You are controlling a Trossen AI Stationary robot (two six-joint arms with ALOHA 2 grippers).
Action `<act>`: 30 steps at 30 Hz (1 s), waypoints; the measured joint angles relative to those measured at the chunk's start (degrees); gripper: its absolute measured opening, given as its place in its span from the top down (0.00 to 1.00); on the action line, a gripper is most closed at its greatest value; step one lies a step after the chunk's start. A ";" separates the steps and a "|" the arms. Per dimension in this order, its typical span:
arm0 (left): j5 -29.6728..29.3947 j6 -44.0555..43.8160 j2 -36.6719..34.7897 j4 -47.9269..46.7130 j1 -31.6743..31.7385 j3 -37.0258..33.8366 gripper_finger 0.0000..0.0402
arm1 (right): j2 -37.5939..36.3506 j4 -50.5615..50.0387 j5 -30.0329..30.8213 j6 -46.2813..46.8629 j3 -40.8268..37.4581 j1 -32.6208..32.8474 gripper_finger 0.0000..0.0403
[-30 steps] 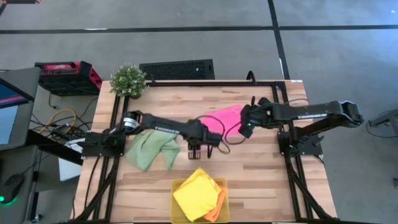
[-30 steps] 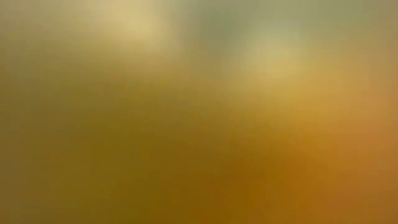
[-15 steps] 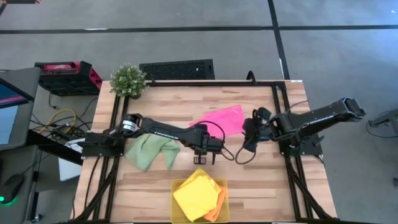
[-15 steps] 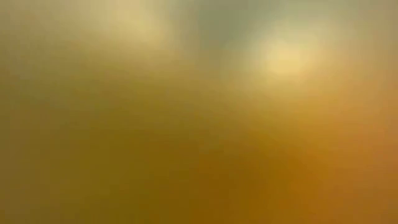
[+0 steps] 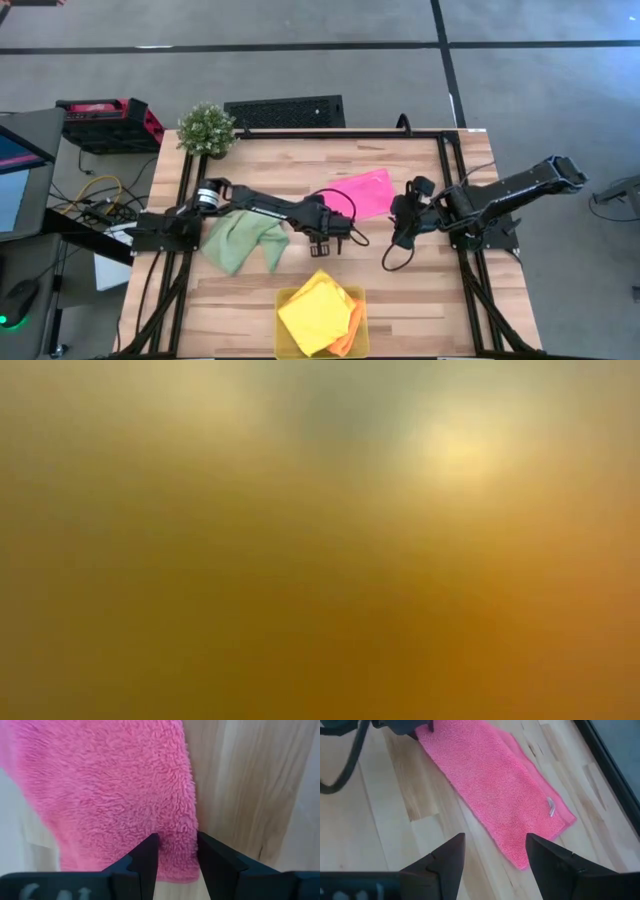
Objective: Fold microfiber towels
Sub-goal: Fold the pink microfiber cloth
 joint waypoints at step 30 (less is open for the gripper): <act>-7.09 22.68 0.24 2.48 3.89 11.24 1.00 | -5.68 -3.04 0.02 -0.44 -0.04 -0.17 0.42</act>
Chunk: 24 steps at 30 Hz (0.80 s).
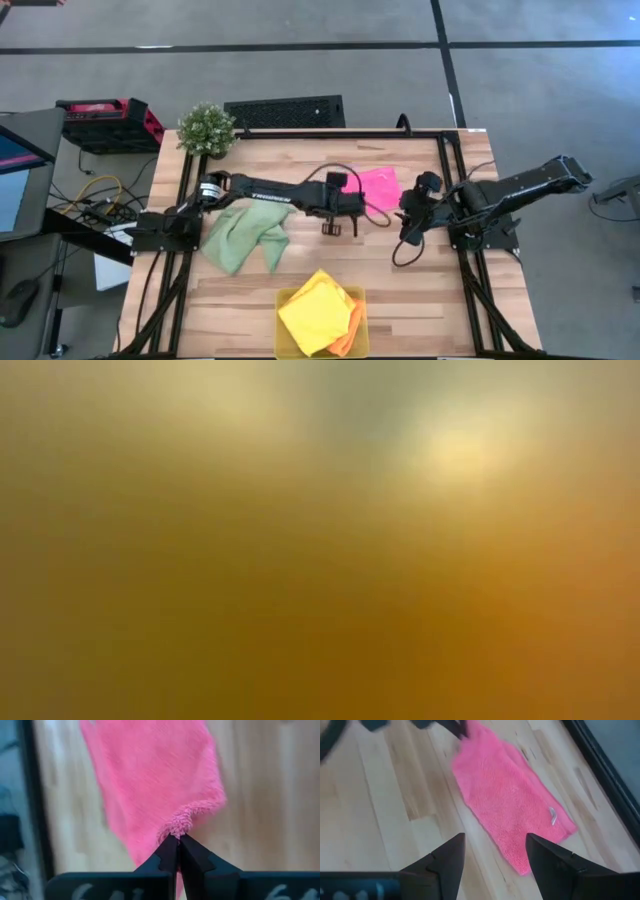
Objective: Fold microfiber towels
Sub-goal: Fold the pink microfiber cloth
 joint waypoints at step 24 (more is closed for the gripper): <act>14.22 20.04 6.18 29.53 7.34 4.61 1.00 | -5.24 -1.25 -0.26 -0.02 0.02 -2.58 0.42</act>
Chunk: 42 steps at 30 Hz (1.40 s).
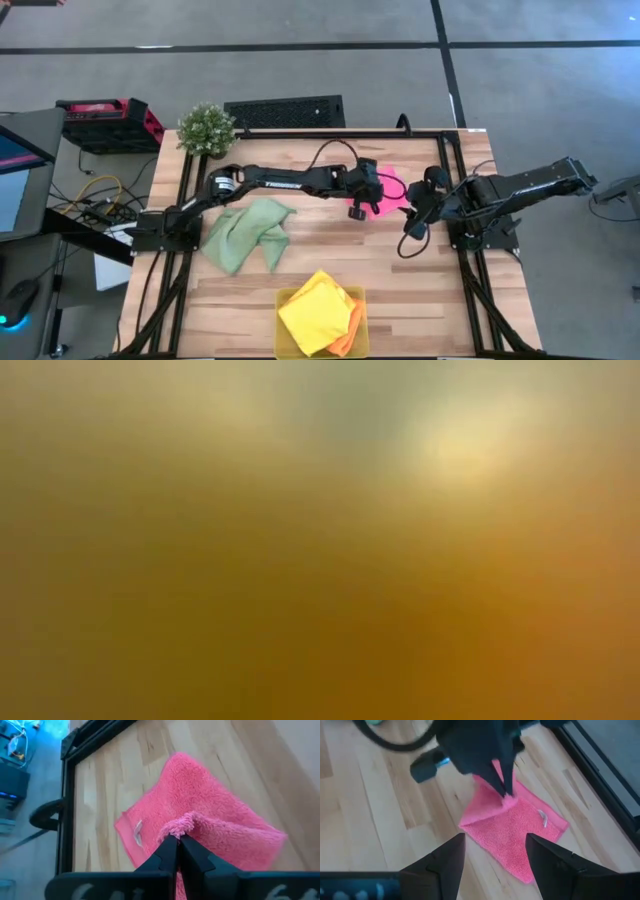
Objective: Fold microfiber towels
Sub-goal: Fold the pink microfiber cloth
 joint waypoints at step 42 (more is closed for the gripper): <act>-1.64 8.05 11.74 11.96 0.80 13.04 0.98 | -2.25 -0.87 -0.15 -0.02 0.00 0.11 0.42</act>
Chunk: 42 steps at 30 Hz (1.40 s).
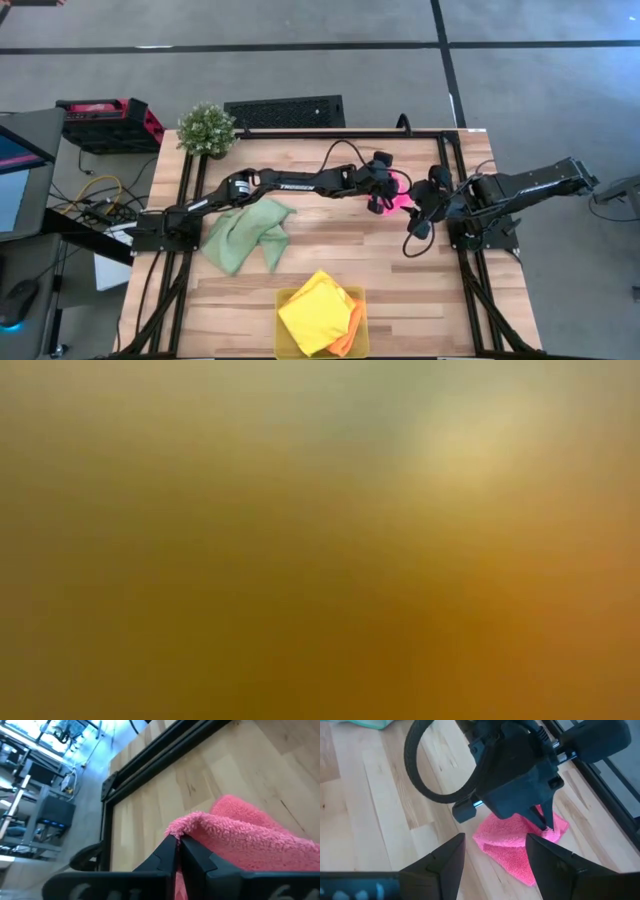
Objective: Fold microfiber towels
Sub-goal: Fold the pink microfiber cloth
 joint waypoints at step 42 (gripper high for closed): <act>3.67 -6.45 -0.27 -11.84 0.61 -0.99 0.73 | 0.04 0.07 0.00 0.04 0.00 0.00 0.42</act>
